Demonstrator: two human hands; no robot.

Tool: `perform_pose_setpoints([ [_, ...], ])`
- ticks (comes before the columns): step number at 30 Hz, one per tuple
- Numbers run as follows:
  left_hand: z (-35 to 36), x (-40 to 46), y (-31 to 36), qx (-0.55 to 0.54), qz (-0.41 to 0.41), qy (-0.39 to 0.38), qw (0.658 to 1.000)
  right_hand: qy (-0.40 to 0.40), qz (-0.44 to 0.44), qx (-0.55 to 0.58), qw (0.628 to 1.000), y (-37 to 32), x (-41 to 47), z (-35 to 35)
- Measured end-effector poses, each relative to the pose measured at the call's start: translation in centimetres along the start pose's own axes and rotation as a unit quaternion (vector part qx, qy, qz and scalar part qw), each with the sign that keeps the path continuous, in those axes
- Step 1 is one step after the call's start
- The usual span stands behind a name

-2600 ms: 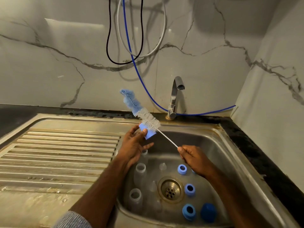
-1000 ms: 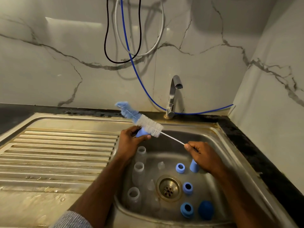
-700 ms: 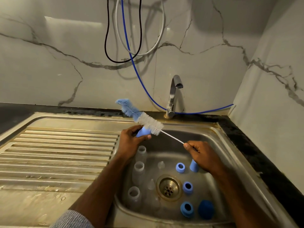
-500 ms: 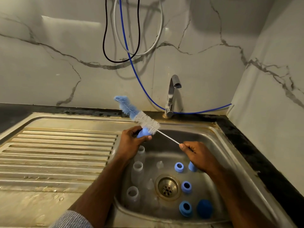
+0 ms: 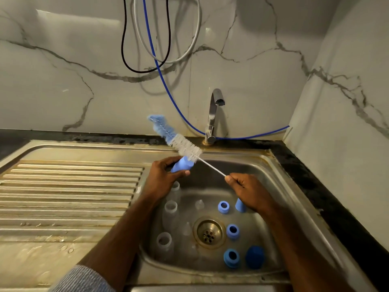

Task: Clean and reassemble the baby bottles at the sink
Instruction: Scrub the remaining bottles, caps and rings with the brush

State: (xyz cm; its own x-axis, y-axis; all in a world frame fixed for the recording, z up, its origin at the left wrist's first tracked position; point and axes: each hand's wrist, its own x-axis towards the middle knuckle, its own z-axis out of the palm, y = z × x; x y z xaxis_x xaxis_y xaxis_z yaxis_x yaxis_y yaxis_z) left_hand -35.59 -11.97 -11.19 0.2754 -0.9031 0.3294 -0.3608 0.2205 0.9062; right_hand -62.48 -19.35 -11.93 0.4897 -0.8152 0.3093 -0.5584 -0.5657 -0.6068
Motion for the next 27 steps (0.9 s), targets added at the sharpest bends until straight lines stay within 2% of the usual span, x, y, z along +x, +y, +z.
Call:
perform_pose_setpoints([
  [5,-0.3,0.2,-0.3,-0.014,-0.009,0.037,0.999,-0.014,0.014,0.004,1.0,0.4,0.0,-0.8],
  [8,-0.3,0.1,-0.2,-0.021,-0.001,0.001,1.0,-0.002,0.018,-0.004,1.0,0.2,0.0,-0.1],
  [10,0.6,-0.1,0.0,-0.071,-0.015,-0.014,0.997,-0.005,0.005,0.004,1.0,-0.5,0.0,0.8],
  [11,1.0,-0.1,0.1,-0.136,-0.046,-0.003,0.99,-0.006,0.004,0.015,1.0,-0.6,0.1,0.9],
  [12,1.3,0.0,0.3,-0.234,-0.088,0.018,0.968,-0.008,0.007,0.026,1.0,-0.4,0.2,0.8],
  [14,1.4,0.3,0.7,-0.442,-0.158,0.06,0.881,-0.015,0.011,0.037,0.999,-0.1,0.1,0.4],
  [15,1.4,0.5,0.9,-0.501,-0.171,0.074,0.845,-0.021,0.009,0.035,0.999,-0.1,0.1,0.5],
  [16,1.5,0.6,1.1,-0.526,-0.175,0.08,0.828,-0.026,0.008,0.03,0.999,-0.3,0.1,0.8],
  [20,2.3,0.2,1.6,-0.526,-0.182,0.064,0.828,-0.008,-0.004,0.023,1.0,-1.3,0.1,2.1],
  [24,0.9,0.7,1.4,-0.529,-0.184,0.089,0.824,-0.012,0.014,0.029,0.999,-0.1,0.1,0.4],
  [27,1.3,0.3,1.3,-0.498,-0.198,0.054,0.843,-0.007,0.004,0.029,1.0,-0.9,0.0,1.3],
])
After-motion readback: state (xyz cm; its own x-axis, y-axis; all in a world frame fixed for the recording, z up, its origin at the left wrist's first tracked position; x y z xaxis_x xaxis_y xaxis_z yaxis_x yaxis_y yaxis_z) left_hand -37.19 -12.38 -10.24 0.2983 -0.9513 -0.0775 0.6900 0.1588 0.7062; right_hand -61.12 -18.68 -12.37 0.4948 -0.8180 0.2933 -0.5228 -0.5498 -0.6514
